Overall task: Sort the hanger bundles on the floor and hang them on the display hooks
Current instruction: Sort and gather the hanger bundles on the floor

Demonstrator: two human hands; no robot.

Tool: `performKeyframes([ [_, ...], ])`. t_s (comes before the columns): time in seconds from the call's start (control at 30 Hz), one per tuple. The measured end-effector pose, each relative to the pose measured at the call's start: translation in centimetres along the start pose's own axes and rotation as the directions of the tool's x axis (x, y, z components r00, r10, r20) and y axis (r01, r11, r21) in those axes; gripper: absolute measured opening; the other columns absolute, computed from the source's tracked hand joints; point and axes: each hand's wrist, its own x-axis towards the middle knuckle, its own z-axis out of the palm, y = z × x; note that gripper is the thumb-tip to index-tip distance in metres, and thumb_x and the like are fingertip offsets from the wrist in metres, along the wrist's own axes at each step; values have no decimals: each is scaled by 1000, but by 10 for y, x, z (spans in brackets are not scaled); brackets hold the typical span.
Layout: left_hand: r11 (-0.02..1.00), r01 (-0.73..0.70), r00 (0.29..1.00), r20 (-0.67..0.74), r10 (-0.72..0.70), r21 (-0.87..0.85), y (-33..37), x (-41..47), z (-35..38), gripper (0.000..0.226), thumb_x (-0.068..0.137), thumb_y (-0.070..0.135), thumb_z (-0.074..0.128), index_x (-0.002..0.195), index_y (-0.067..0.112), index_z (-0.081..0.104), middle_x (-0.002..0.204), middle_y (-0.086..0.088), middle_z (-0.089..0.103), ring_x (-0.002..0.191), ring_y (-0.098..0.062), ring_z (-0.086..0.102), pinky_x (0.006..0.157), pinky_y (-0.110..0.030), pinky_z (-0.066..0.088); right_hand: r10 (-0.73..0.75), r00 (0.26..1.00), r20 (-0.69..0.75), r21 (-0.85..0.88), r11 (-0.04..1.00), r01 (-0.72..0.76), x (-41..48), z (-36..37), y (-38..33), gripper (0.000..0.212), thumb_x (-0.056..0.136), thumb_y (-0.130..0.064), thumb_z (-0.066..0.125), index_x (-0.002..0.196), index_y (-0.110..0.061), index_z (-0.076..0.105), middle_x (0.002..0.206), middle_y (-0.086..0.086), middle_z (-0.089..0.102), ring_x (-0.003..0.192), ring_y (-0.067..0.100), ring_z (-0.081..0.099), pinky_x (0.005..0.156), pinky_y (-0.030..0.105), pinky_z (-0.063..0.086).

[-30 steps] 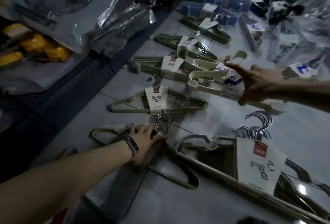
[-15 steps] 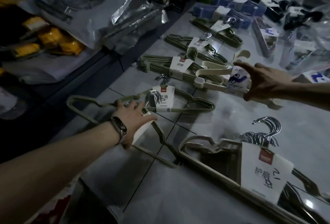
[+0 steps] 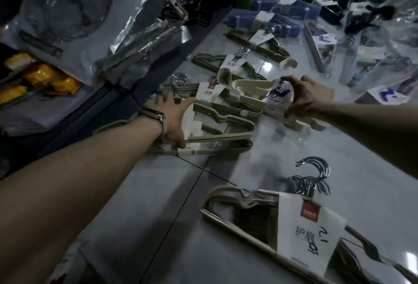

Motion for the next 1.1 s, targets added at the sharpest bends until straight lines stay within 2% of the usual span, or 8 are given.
performKeyframes([
  [0.17, 997, -63, 996, 55, 65, -37, 8, 5, -11, 137, 53, 56, 95, 155, 54, 3, 156, -20, 19, 135, -47, 36, 99, -55, 48, 26, 999, 31, 28, 999, -27, 9, 5, -9, 116, 62, -42, 95, 156, -46, 27, 125, 9, 53, 107, 34, 56, 85, 43, 50],
  [0.4, 996, -90, 995, 51, 89, 22, 11, 43, 2, 137, 46, 55, 96, 149, 60, 5, 153, -19, 23, 136, -45, 33, 100, -60, 48, 45, 998, -33, -4, 999, -45, 41, -10, 7, 106, 68, -43, 92, 156, -43, 34, 127, 8, 53, 114, 32, 55, 79, 35, 33],
  [0.63, 988, -149, 984, 94, 151, -32, 27, 92, 27, 139, 47, 54, 97, 149, 60, 2, 153, -20, 16, 135, -47, 31, 101, -63, 47, 127, 991, 48, 54, 990, -129, 62, 25, 17, 109, 63, -43, 95, 156, -42, 37, 130, 9, 53, 117, 35, 55, 90, 41, 45],
  [0.77, 987, -151, 980, 123, 157, -50, 29, 111, 43, 142, 47, 59, 93, 148, 61, -6, 150, -19, 18, 134, -46, 33, 97, -61, 50, 133, 989, 62, 44, 990, -136, 77, 44, 25, 103, 68, -48, 92, 155, -40, 37, 118, 6, 50, 110, 34, 55, 87, 40, 41],
  [0.83, 985, -166, 977, 127, 170, -41, 29, 115, 52, 142, 49, 61, 92, 149, 60, -9, 148, -19, 21, 132, -45, 34, 95, -58, 51, 125, 988, 92, 49, 990, -130, 82, 54, 32, 103, 71, -49, 91, 157, -40, 34, 112, 4, 44, 102, 32, 51, 88, 42, 42],
  [0.93, 980, -200, 974, 103, 200, -11, 26, 118, 58, 142, 49, 65, 89, 150, 58, -10, 146, -18, 23, 129, -43, 38, 91, -56, 51, 133, 979, 156, 76, 986, -146, 88, 63, 38, 102, 77, -50, 87, 159, -41, 27, 122, 12, 48, 114, 39, 53, 96, 50, 46],
  [1.0, 975, -224, 971, 82, 223, 5, 23, 118, 57, 142, 48, 67, 89, 150, 58, -10, 145, -17, 26, 128, -41, 40, 89, -53, 52, 143, 964, 225, 103, 980, -170, 91, 64, 39, 110, 74, -56, 87, 158, -44, 17, 134, 19, 48, 120, 44, 52, 100, 55, 46],
  [1.1, 968, -251, 964, 92, 250, 3, 18, 114, 59, 141, 46, 68, 90, 150, 60, -6, 143, -16, 31, 126, -39, 42, 87, -51, 50, 128, 939, 321, 121, 977, -174, 94, 73, 47, 127, 67, -59, 90, 154, -53, -2, 137, 23, 50, 119, 48, 54, 103, 60, 45],
])
